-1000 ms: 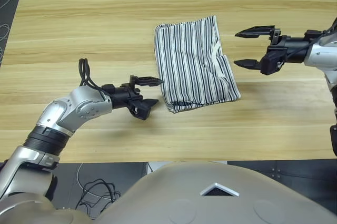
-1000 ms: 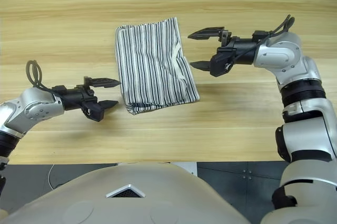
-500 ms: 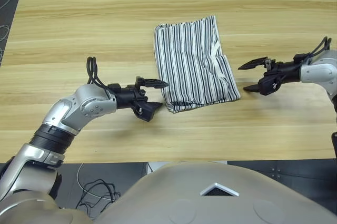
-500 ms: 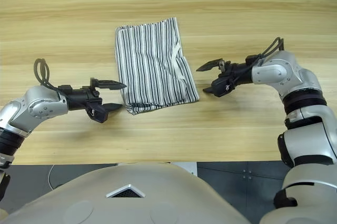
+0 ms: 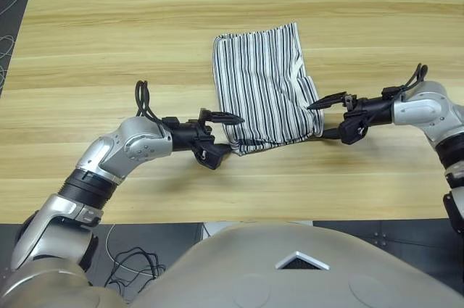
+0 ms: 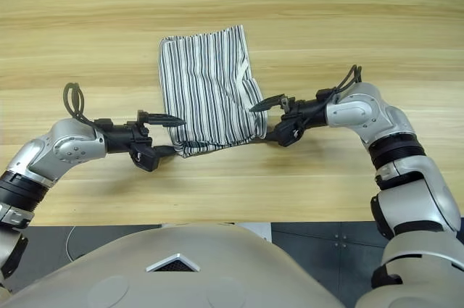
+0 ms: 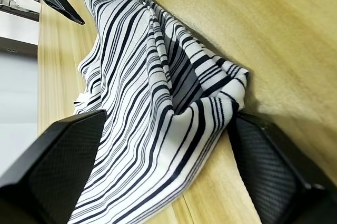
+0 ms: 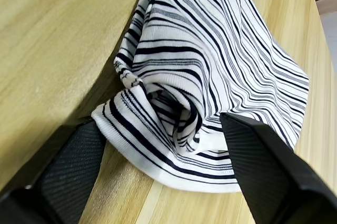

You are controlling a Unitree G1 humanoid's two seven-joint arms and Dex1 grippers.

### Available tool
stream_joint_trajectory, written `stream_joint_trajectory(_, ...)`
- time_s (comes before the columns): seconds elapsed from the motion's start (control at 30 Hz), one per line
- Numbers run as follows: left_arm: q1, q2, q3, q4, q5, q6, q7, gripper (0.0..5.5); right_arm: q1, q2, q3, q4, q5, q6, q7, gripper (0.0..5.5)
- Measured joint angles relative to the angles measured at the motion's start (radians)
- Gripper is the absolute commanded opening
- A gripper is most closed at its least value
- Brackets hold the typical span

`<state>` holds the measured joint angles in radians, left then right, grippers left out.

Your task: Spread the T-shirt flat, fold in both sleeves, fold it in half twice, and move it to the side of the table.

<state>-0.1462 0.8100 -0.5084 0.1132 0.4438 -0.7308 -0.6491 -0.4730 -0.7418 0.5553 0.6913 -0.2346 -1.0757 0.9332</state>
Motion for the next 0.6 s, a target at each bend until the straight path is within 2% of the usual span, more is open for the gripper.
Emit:
stream_joint_trajectory(0.03, -0.006, -0.002, 0.0, 0.004, 0.004, -0.006, 0.0, 4.14, 0.0, 0.008, 0.0, 0.004, 0.0, -0.003, -0.004, 3.84)
stream_joint_trajectory(0.1, -0.009, -0.004, 0.0, 0.011, 0.006, -0.014, 0.001, 3.84, -0.001, 0.024, 0.004, 0.007, -0.002, -0.01, -0.01, 3.5)
stream_joint_trajectory(0.6, -0.011, -0.015, -0.004, 0.052, 0.053, -0.021, 0.002, 0.97, -0.001, 0.035, 0.022, 0.036, -0.022, -0.011, 0.008, 0.36)
